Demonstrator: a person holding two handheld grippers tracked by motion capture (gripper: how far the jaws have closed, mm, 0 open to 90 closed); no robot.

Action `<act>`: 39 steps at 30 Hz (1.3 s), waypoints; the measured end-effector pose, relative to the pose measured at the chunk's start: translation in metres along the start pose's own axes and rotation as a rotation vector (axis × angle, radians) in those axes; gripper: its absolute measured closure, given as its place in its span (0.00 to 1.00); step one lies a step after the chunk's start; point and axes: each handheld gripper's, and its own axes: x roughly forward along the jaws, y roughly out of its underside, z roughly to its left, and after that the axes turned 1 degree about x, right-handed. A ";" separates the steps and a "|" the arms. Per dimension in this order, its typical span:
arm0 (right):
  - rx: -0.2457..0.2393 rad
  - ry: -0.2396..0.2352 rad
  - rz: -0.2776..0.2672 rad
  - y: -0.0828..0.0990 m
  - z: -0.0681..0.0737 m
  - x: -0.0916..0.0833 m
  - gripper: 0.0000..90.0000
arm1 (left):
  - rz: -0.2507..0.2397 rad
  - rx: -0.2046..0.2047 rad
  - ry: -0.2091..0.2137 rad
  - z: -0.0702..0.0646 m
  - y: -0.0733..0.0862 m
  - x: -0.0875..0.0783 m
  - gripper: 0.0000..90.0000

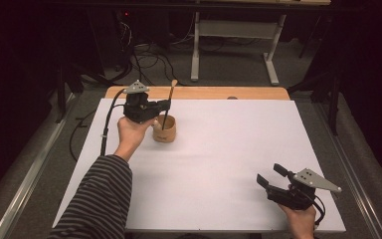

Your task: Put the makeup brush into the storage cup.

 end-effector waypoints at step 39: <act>0.001 -0.009 -0.002 0.000 0.001 0.000 0.28 | 0.005 0.003 -0.080 0.011 0.010 0.032 0.93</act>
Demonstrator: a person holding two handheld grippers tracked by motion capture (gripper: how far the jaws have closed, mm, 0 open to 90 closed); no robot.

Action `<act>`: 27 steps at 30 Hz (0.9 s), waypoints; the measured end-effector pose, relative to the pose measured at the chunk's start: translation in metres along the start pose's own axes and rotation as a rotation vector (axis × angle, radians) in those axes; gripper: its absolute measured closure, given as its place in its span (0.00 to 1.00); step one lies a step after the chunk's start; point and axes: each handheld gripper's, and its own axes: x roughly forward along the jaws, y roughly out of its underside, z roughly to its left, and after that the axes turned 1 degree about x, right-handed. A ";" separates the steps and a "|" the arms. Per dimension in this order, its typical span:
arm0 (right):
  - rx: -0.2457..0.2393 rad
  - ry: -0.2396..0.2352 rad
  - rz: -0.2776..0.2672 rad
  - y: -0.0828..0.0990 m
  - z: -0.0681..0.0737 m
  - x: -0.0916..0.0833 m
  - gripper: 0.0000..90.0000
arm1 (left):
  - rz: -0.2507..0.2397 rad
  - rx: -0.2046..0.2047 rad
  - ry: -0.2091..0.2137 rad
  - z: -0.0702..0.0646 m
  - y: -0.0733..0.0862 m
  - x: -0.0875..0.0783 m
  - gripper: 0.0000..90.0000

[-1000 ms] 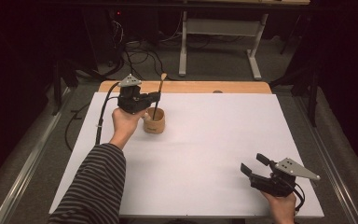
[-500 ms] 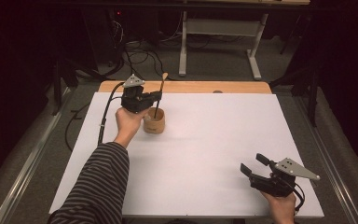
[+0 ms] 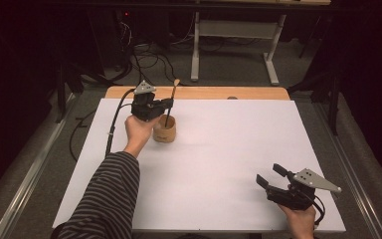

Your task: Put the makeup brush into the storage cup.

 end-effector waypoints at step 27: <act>-0.008 -0.005 0.009 0.000 0.000 0.001 0.28 | 0.060 0.011 -0.014 0.003 0.012 0.013 0.92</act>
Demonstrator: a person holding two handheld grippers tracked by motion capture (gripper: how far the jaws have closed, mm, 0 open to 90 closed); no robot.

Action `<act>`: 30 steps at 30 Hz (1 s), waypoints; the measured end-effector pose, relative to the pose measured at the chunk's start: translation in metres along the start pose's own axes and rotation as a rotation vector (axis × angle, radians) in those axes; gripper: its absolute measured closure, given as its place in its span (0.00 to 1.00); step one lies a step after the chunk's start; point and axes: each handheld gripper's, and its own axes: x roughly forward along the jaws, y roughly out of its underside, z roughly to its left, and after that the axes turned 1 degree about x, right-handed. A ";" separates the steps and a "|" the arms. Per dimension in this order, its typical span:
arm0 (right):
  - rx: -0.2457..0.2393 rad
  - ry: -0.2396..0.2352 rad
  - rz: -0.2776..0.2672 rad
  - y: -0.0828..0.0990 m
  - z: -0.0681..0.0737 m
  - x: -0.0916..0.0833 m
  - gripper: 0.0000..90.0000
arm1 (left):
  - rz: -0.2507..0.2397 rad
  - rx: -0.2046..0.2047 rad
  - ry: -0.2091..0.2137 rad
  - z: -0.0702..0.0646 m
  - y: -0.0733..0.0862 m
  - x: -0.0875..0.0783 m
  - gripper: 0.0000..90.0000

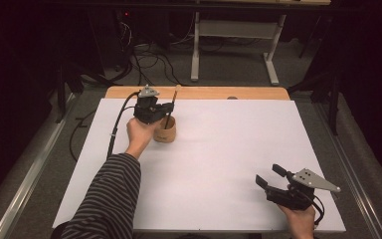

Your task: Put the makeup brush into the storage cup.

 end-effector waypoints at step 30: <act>0.002 -0.002 -0.001 0.000 0.000 0.000 0.28 | 0.045 0.019 0.017 -0.003 0.004 0.005 0.83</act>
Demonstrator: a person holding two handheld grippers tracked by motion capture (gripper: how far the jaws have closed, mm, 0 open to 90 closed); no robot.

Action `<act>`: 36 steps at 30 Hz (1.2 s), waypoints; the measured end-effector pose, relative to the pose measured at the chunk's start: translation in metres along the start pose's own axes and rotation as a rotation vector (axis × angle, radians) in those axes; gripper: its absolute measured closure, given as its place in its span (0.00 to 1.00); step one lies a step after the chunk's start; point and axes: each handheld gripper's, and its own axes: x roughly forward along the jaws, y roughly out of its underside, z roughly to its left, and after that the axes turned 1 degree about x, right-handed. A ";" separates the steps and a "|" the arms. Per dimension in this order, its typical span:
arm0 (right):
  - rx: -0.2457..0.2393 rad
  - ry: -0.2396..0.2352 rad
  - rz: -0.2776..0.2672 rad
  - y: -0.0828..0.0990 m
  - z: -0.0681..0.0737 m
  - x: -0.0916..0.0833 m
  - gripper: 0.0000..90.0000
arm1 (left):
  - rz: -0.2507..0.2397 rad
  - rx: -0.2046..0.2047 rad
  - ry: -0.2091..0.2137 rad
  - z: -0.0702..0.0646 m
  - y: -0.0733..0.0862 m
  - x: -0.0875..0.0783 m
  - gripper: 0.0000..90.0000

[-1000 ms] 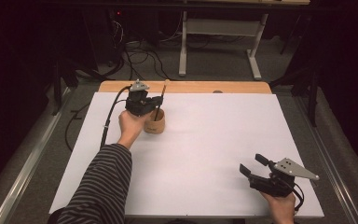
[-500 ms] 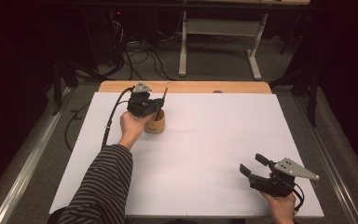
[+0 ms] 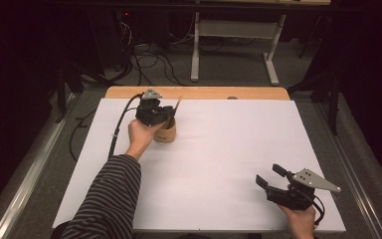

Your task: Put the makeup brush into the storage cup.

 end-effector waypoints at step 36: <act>0.020 0.002 0.013 0.001 -0.001 0.003 0.28 | -0.041 -0.035 0.019 -0.002 -0.006 -0.053 0.44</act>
